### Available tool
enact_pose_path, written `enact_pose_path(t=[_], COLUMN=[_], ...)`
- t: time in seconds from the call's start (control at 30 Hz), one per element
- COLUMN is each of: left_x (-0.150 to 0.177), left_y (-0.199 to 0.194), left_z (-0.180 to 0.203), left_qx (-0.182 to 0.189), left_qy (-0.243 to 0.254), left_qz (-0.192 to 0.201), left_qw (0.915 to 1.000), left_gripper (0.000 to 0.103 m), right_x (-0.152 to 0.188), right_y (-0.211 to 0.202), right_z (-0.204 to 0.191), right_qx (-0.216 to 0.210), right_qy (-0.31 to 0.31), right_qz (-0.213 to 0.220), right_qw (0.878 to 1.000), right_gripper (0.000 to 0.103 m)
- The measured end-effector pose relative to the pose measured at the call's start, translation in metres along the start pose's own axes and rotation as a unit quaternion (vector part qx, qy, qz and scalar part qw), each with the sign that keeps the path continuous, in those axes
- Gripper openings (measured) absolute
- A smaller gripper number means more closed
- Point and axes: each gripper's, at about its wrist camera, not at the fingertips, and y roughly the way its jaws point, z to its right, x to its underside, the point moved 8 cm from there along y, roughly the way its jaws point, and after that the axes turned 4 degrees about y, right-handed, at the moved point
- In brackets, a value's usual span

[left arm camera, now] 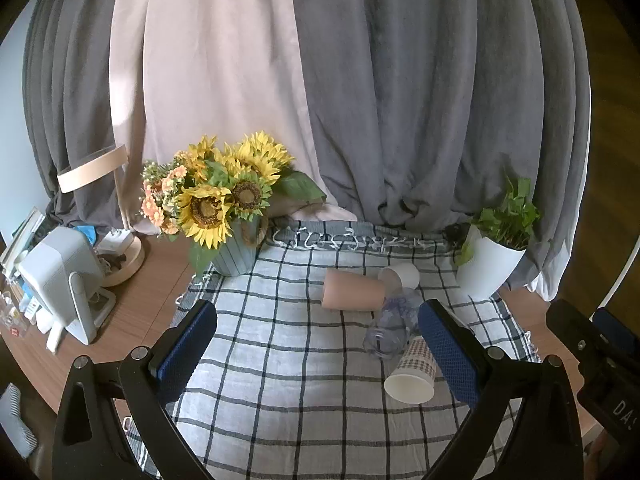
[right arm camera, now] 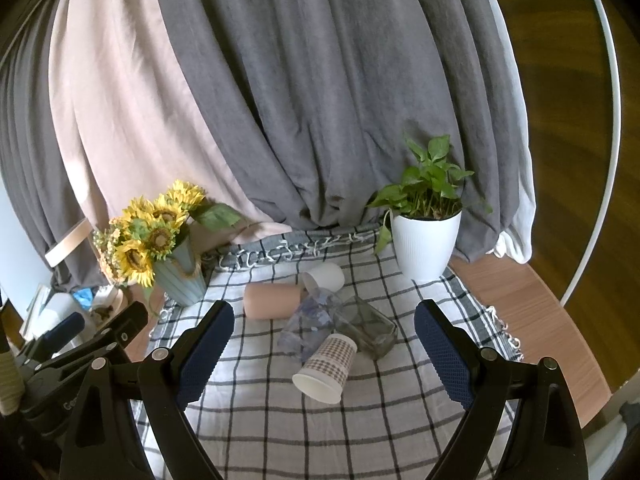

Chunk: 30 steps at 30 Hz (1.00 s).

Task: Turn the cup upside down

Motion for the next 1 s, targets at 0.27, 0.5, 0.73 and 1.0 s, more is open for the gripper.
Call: enact_pose_path(t=[0.27,0.5,0.73,1.0], left_x=[-0.0001,0.0007,0.0014,0.0026], left_y=[0.0008,0.0033,0.0038,0.0047], left_z=[0.0006,0.0018,0.0021,0.0025], left_qx=[0.000,0.001,0.001,0.001], left_qy=[0.000,0.000,0.001,0.002], left_qz=[-0.002,-0.004,-0.006,-0.007], left_qw=[1.0000,1.0000,1.0000,1.0000], left_gripper=[0.103,0.103,0.103,0.103], right_x=[-0.0005,0.0000,-0.0006,-0.0002], right_y=[0.0018,0.0017,0.0017,0.0039], right_z=[0.0014,0.0012,0.0011,0.0031], right_qx=[0.002,0.003,0.004,0.005], right_qy=[0.001,0.001,0.002,0.003], right_qz=[0.000,-0.001,-0.001,-0.004], right_qw=[1.000,1.000,1.000,1.000], right_gripper=[0.092,0.092,0.092,0.092])
